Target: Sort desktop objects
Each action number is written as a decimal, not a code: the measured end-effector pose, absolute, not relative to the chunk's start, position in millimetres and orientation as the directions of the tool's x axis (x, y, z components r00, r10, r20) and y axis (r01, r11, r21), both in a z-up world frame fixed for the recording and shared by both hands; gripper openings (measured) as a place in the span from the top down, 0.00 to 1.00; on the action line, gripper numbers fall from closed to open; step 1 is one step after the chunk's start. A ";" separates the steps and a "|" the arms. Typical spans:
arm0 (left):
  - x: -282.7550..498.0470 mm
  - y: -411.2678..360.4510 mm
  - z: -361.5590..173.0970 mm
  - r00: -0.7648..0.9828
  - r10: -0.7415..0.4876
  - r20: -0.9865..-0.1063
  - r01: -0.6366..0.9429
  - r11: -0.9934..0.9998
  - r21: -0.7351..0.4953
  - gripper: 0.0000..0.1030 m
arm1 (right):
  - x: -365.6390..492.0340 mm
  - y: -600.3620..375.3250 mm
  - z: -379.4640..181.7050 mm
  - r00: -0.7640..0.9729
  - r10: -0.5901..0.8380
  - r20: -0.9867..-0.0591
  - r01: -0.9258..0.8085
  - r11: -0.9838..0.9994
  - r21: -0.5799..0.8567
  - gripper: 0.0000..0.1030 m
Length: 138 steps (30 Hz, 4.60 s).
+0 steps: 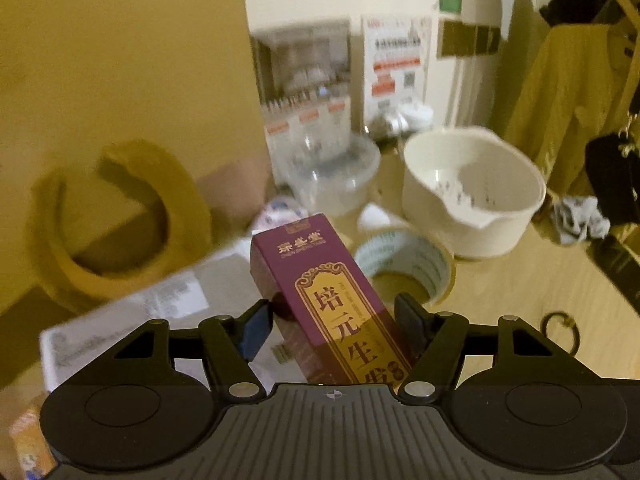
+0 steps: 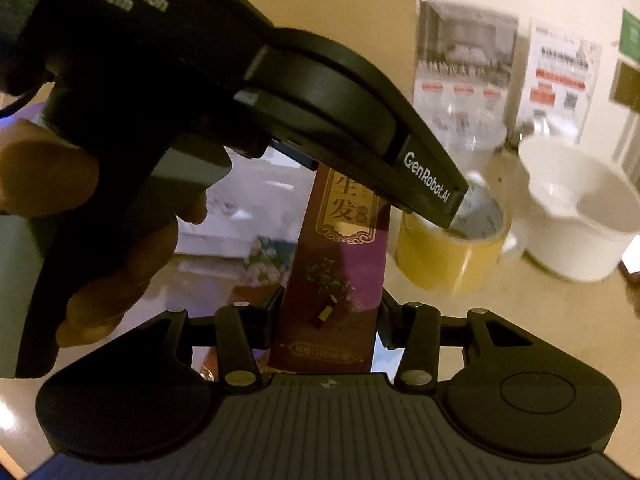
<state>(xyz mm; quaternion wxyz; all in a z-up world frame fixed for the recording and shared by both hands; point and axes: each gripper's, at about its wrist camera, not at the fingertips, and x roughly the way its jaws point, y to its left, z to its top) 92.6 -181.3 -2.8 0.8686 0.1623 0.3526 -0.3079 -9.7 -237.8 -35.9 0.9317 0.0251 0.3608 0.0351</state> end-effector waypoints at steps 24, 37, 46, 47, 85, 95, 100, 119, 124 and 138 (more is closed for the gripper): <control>41.1 -5.6 136.5 0.867 -0.124 -0.483 0.229 0.960 0.164 0.58 | 13.6 -113.6 75.1 0.737 0.454 -0.501 -0.522 0.853 0.005 0.53; 34.0 28.5 42.0 0.726 -0.132 -0.675 0.190 0.982 0.012 0.53 | 40.5 -135.3 1.3 0.705 0.361 -0.611 -0.507 0.858 -0.078 0.69; 8.0 -16.6 -25.5 0.634 -0.255 -0.730 0.374 0.927 0.001 0.41 | 62.7 -195.4 -17.2 0.682 0.330 -0.653 -0.373 0.925 0.078 0.79; 7.3 -22.6 -31.4 0.626 -0.256 -0.736 0.389 0.921 0.011 0.39 | 65.7 -200.1 -25.5 0.670 0.320 -0.670 -0.363 0.928 0.081 0.79; 28.9 -70.8 -80.4 0.573 -0.341 -0.745 0.788 0.478 0.387 0.18 | 39.6 -238.0 -79.6 0.335 0.471 -0.816 -0.756 0.652 0.065 0.38; 34.4 -70.2 -88.1 0.531 -0.379 -0.758 0.819 0.459 0.344 0.16 | 47.0 -240.0 -83.2 0.319 0.476 -0.819 -0.733 0.672 0.105 0.38; 29.9 -68.3 -88.9 0.555 -0.359 -0.751 0.778 0.543 0.315 0.23 | 46.9 -235.5 -82.5 0.320 0.454 -0.832 -0.723 0.685 0.095 0.36; 8.8 -35.2 -2.3 0.667 -0.329 -0.669 0.660 0.678 0.323 0.27 | 28.7 -206.1 -4.8 0.448 0.437 -0.780 -0.787 0.607 -0.111 0.37; -2.7 0.5 42.1 0.752 -0.257 -0.607 0.564 0.729 0.389 0.27 | 30.0 -169.9 36.7 0.480 0.487 -0.729 -0.824 0.537 -0.184 0.37; -31.8 183.9 107.2 0.848 0.068 -0.526 0.229 0.848 0.478 0.26 | 40.5 29.9 103.4 0.414 0.657 -0.630 -0.910 0.271 -0.315 0.37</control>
